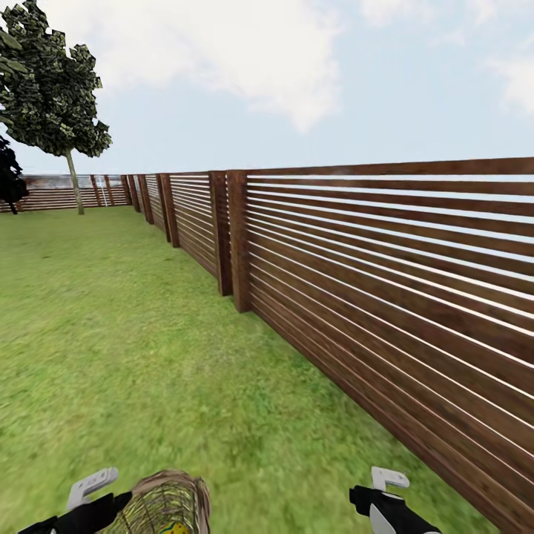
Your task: Take the three Easter eggs out of the wicker basket on the lawn in the garden, then place them on the lawn next to a single tree (choose any tree) so that all three eggs are next to the same tree and none are left in the basket.
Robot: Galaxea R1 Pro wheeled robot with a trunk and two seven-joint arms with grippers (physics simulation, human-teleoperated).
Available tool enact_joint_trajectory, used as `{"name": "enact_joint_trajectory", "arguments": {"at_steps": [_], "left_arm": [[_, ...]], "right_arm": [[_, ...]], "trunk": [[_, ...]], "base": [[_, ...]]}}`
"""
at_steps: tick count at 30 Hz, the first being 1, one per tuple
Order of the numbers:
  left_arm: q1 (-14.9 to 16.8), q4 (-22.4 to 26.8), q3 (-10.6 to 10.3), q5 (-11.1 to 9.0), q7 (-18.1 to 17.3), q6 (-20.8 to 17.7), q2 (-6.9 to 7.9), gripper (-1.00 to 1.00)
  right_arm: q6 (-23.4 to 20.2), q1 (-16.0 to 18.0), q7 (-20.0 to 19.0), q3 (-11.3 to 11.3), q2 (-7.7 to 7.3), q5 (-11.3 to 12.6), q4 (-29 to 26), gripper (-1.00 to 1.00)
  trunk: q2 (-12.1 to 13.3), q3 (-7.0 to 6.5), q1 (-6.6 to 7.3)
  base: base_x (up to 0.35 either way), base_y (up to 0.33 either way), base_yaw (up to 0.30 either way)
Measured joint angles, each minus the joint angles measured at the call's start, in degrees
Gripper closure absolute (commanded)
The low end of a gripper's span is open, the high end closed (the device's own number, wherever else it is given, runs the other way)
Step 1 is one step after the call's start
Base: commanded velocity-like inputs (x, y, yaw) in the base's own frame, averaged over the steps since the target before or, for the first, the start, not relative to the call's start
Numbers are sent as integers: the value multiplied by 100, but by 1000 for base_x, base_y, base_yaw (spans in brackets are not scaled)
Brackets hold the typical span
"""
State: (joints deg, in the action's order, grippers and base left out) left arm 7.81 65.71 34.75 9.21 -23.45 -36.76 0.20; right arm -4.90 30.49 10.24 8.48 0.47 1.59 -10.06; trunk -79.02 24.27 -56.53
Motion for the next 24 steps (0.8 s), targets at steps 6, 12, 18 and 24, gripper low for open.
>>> {"name": "enact_joint_trajectory", "arguments": {"at_steps": [6, 12, 18, 24], "left_arm": [[20, -41, 0, -9, 1, 5, 3, -100], [21, -47, 0, -12, 1, 6, 5, -100], [23, -51, 0, -19, 1, 8, 8, -100], [25, -54, 0, -22, 1, 9, 9, -100]], "right_arm": [[-1, 0, 1, 1, -1, 0, 0, -100], [2, 0, 2, 4, -2, 0, 1, -100], [2, 0, 1, 2, -2, 0, 1, -100], [2, 0, 1, 2, -1, 3, 1, -100]], "trunk": [[-241, 108, -132], [-482, 216, -264], [-722, 323, -396], [-963, 431, -527]], "base": [[0, 0, 0], [0, 0, 0], [0, 0, 0], [0, 0, 0]]}}
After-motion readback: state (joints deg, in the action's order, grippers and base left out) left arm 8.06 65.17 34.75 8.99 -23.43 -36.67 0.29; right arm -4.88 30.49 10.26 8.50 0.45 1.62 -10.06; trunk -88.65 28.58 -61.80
